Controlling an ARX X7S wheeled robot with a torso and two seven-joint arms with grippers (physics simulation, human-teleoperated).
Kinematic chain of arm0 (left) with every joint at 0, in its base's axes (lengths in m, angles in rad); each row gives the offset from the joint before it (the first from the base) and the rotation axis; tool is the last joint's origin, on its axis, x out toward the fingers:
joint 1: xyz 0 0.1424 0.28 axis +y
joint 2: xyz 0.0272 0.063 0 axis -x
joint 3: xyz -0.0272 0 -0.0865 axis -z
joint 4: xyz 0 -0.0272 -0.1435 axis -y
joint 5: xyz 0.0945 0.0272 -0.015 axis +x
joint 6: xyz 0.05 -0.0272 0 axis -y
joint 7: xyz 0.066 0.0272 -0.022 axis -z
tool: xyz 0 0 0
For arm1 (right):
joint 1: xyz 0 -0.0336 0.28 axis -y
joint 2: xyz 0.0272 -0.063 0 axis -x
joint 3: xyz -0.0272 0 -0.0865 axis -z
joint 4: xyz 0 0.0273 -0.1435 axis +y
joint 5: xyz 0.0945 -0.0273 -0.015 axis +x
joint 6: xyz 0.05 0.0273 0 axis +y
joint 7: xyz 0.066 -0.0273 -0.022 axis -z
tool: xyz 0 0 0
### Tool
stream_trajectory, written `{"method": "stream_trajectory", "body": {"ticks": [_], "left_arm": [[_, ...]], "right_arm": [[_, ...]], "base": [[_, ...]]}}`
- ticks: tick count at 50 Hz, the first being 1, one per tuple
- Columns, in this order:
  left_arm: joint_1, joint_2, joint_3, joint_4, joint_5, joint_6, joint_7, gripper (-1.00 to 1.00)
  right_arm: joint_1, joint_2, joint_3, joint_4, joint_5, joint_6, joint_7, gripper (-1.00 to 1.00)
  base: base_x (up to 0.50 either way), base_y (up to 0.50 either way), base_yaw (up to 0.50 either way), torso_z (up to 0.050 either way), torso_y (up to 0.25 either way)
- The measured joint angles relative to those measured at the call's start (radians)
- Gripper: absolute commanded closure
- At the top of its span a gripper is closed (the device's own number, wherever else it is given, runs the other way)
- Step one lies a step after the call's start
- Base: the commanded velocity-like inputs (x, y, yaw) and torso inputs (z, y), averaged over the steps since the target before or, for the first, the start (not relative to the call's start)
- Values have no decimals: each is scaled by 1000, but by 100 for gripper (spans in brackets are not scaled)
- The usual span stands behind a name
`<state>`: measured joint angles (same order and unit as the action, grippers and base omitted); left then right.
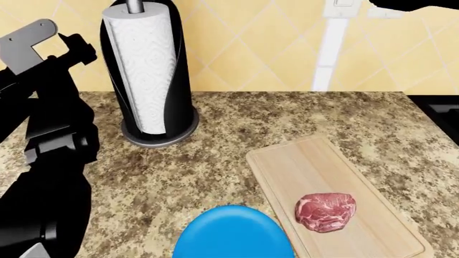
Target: Pick the steak from the plate and place it on the cutting board. Then pick the condiment bottle from the cabinet and place it next to the cutting board.
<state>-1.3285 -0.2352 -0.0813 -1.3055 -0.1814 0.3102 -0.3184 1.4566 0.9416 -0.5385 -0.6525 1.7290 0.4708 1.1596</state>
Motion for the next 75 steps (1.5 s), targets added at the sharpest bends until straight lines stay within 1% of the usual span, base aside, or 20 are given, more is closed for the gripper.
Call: {"method": "stream_trajectory", "body": {"ticks": [18,28,36,41,49,54,63,75], "left_arm": [[0,4,-33,0,40,-8,8,-100],[1,6,-46,0,60,-10,10,-100],[1,8,-55,0,73,-13,11,-100],[1,9,-60,0,80,-14,12,-100],[1,10,-69,0,90,-16,11,-100],[1,11,-71,0,101,-20,5,-100],[1,12,-64,-1,126,-27,-8,-100],[4,15,-15,0,184,-24,-37,-100]], "right_arm": [[129,67,57,-117,167,4,141,-100],[236,64,74,-184,273,-3,220,-100],[356,48,71,-224,357,-1,295,-100],[464,43,37,-241,398,-7,339,-100],[679,45,-87,-250,437,-54,377,-100],[765,38,-129,-243,451,-65,390,-100],[845,19,-152,-220,463,-58,402,-100],[880,-15,-169,-179,451,-38,406,-100]], "base": [[0,0,0,0,0],[0,0,0,0,0],[0,0,0,0,0],[0,0,0,0,0],[0,0,0,0,0],[0,0,0,0,0],[0,0,0,0,0],[0,0,0,0,0]]}}
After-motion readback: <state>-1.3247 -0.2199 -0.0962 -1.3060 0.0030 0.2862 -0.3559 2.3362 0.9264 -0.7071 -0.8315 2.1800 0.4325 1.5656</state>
